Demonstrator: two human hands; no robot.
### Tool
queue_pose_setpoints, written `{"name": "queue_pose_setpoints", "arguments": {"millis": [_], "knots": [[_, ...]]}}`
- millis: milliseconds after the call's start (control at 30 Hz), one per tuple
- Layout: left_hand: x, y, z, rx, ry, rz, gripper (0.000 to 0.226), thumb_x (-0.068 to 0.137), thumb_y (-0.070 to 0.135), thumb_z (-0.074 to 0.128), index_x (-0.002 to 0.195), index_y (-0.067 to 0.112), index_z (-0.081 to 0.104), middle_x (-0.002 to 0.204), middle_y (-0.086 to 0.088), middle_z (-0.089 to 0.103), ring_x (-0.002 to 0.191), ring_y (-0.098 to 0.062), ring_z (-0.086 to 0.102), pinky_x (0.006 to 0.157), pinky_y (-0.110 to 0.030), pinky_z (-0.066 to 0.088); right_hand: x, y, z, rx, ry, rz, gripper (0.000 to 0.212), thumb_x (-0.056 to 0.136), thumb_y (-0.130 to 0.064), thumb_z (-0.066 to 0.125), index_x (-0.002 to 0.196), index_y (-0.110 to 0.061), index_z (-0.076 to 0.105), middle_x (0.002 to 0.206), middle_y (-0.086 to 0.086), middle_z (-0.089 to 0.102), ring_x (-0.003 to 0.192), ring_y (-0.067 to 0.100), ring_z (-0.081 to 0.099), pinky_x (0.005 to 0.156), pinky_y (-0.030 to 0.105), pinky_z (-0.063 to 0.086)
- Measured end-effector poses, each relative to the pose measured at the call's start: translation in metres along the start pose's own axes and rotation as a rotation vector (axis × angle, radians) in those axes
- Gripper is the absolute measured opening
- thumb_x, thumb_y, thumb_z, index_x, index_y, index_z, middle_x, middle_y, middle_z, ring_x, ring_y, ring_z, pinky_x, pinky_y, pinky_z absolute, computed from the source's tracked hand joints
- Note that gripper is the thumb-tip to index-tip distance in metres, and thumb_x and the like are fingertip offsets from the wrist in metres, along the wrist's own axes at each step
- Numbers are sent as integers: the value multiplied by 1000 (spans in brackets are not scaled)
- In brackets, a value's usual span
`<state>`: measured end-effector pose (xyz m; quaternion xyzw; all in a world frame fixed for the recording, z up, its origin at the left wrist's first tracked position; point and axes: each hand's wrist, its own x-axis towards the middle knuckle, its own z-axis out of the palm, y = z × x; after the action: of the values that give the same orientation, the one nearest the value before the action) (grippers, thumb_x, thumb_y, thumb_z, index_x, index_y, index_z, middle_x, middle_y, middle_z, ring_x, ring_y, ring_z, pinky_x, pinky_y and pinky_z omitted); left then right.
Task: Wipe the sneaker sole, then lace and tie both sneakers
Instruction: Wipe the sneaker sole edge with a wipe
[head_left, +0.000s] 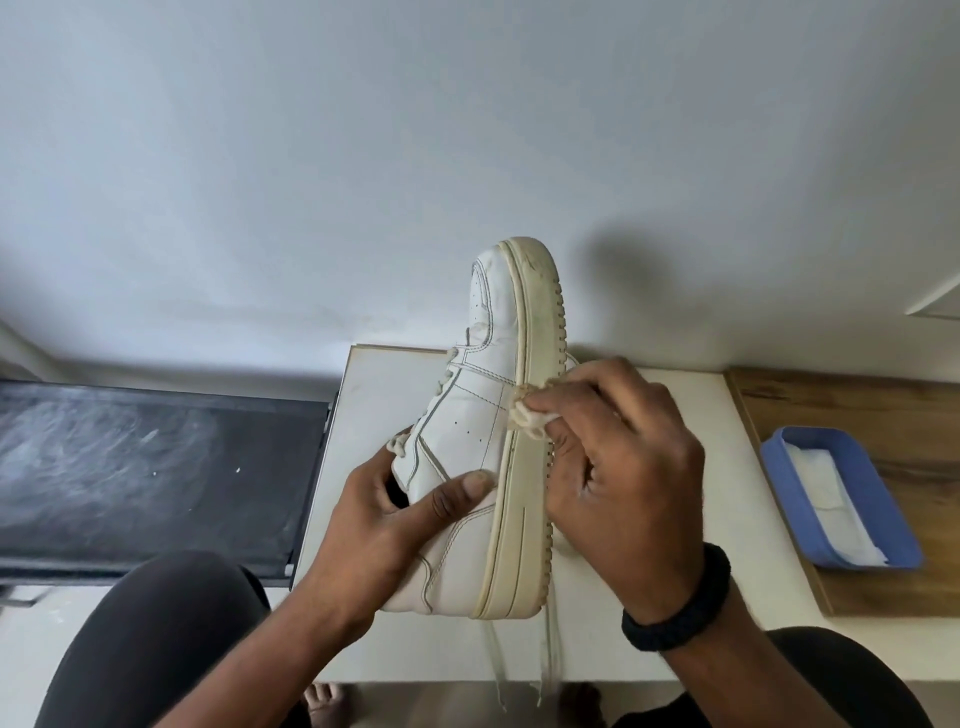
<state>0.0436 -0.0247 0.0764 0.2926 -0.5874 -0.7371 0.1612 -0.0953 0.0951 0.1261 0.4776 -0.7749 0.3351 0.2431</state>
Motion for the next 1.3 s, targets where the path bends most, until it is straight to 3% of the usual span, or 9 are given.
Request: {"name": "queue_pose_setpoints", "arguments": {"millis": [200, 367, 500, 700, 900, 1067, 1200, 1300], "knots": [[0, -3, -1, -3, 19, -17, 42, 77, 31, 82, 113, 12, 71, 104, -9, 80, 97, -29, 78, 83, -43, 58, -10, -12, 6, 5, -66, -18, 18, 87, -1, 61, 89, -12, 75, 88, 4, 66, 78, 18, 51, 65, 41, 51], [2, -3, 0, -6, 18, -25, 40, 79, 31, 81, 112, 12, 72, 105, -10, 80, 99, -30, 77, 88, -48, 59, -2, 2, 6, -5, -10, 56, 19, 84, 4, 67, 91, -12, 75, 92, 3, 66, 79, 21, 59, 65, 42, 53], [2, -4, 0, -5, 43, -20, 40, 78, 32, 82, 113, 14, 73, 105, -9, 80, 99, -29, 77, 89, -49, 59, -14, -12, 9, 8, -104, -8, 20, 89, -3, 55, 87, -12, 73, 86, 4, 66, 75, 22, 54, 64, 43, 50], [5, -2, -2, -15, 46, -19, 41, 77, 31, 82, 113, 12, 73, 104, -9, 81, 97, -30, 78, 88, -48, 60, -6, 1, 8, -4, -72, 63, 19, 81, 4, 69, 88, -13, 75, 88, 1, 67, 75, 19, 56, 67, 39, 51], [4, -2, -4, -34, 70, -7, 34, 77, 28, 81, 109, 18, 75, 106, -9, 80, 99, -30, 77, 89, -49, 60, -17, -10, 9, 48, -221, -49, 22, 84, 0, 58, 88, -14, 74, 88, 1, 66, 74, 25, 58, 66, 42, 51], [5, 0, -1, -47, 64, -23, 38, 77, 27, 85, 111, 14, 73, 104, -9, 81, 97, -29, 78, 87, -48, 61, -9, -2, 7, 4, -160, 61, 22, 81, 3, 66, 91, -15, 74, 92, -1, 66, 74, 22, 58, 65, 39, 52], [4, -1, -5, -75, 86, -26, 31, 76, 26, 85, 104, 19, 76, 103, -9, 81, 95, -27, 78, 79, -39, 60, -15, -10, 5, 92, -265, -72, 20, 81, 3, 65, 88, -14, 74, 88, 0, 66, 71, 24, 58, 64, 42, 51], [5, 0, -4, -94, 70, -44, 31, 77, 25, 88, 105, 18, 76, 104, -10, 81, 96, -29, 78, 81, -42, 61, -10, 0, 5, 114, -279, -3, 21, 82, 3, 67, 90, -15, 75, 92, -2, 66, 74, 24, 62, 65, 41, 54]]}}
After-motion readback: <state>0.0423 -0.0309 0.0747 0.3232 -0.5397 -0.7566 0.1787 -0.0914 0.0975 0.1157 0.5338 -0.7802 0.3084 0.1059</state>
